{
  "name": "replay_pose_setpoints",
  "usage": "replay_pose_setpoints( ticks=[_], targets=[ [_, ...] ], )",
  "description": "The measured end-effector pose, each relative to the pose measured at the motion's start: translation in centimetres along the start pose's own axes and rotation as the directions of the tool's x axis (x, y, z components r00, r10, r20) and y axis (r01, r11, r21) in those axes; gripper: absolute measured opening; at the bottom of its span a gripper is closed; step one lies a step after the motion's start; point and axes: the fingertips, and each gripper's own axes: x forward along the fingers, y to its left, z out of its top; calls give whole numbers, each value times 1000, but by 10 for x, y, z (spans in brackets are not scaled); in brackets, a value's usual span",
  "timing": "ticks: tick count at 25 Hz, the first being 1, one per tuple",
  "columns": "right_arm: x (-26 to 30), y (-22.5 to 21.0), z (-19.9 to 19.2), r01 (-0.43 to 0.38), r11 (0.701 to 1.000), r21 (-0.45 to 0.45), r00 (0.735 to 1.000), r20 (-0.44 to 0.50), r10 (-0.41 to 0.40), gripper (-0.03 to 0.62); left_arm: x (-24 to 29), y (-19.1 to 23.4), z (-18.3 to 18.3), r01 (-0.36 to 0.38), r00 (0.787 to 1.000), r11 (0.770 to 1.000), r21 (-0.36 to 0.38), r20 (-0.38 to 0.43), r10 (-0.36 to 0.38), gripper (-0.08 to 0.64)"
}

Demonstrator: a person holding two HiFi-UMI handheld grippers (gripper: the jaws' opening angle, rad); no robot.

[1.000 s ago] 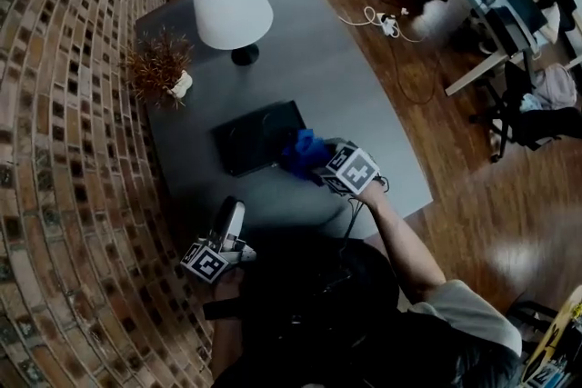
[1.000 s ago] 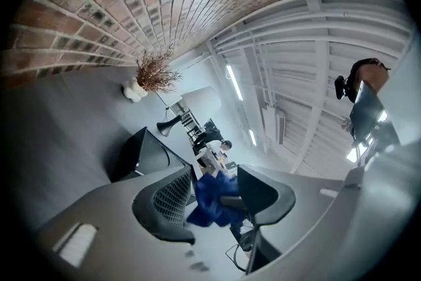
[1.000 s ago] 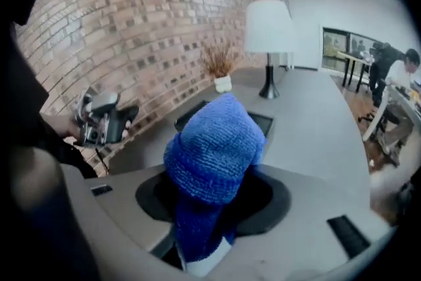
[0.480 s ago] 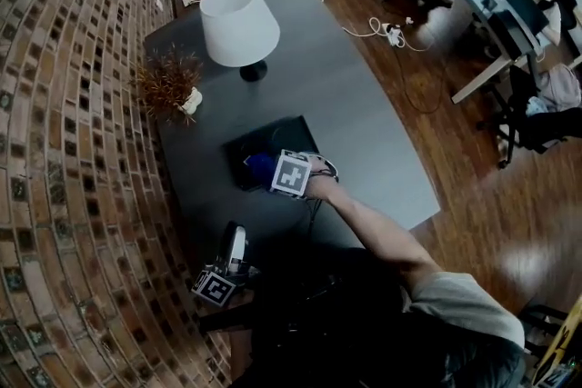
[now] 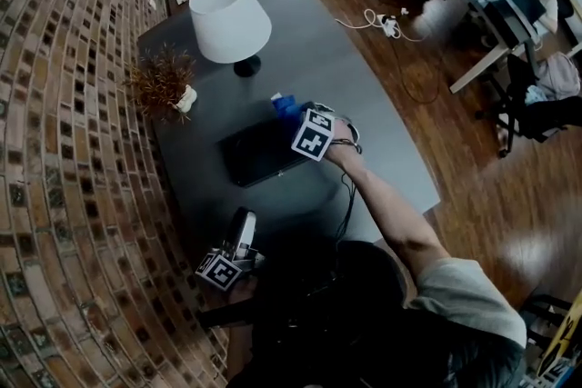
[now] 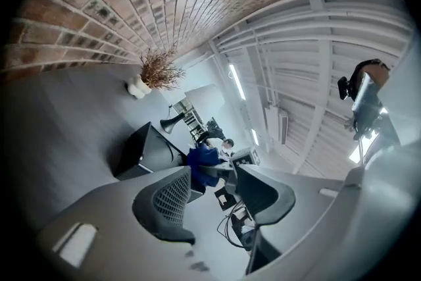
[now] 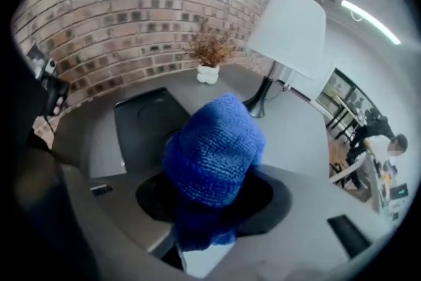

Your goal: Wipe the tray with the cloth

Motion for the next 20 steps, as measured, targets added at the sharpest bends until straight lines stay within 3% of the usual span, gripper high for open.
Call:
replay_pose_setpoints(
  ticks=[2, 4, 5, 7, 8, 9, 11, 13, 14, 16, 18, 20],
  targets=[
    [-15, 32, -17, 7, 995, -97, 1000, -18, -9, 195, 5, 5, -3, -9, 1000, 1000, -2, -18, 9, 206],
    [-32, 68, -34, -53, 988, -142, 998, -27, 50, 195, 6, 14, -5, -33, 999, 999, -3, -30, 33, 206],
    [-42, 84, -43, -119, 986, -113, 993, -25, 117, 195, 6, 19, -5, -52, 998, 999, 2, -34, 52, 206],
    [-58, 99, -62, -258, 964, 65, 965, 58, 255, 195, 6, 33, -2, -106, 993, 994, 32, -38, 108, 206],
    [-63, 91, -69, -303, 934, 191, 950, 145, 278, 195, 7, 40, 2, -134, 990, 990, 53, -37, 136, 206],
    [-66, 72, -75, -318, 893, 319, 939, 236, 250, 195, 10, 46, 8, -157, 987, 985, 73, -34, 160, 206],
    [-67, 14, -83, -281, 795, 537, 929, 360, 86, 195, 17, 57, 21, -197, 980, 975, 102, -18, 200, 206],
    [-56, -39, -81, -270, 695, 667, 904, 424, -56, 195, 25, 70, 30, -228, 973, 968, 102, 1, 229, 207],
    [-46, -56, -75, -296, 653, 697, 886, 456, -85, 195, 28, 76, 31, -239, 971, 966, 101, 3, 240, 207],
    [-23, -71, -55, -378, 598, 707, 848, 524, -83, 195, 34, 87, 31, -261, 964, 959, 110, -11, 264, 211],
    [5, -71, -39, -455, 560, 692, 820, 571, -39, 195, 43, 94, 27, -272, 960, 956, 111, -34, 278, 213],
    [23, -62, -35, -531, 502, 682, 796, 605, 20, 195, 49, 98, 24, -279, 958, 954, 107, -45, 285, 213]
  ],
)
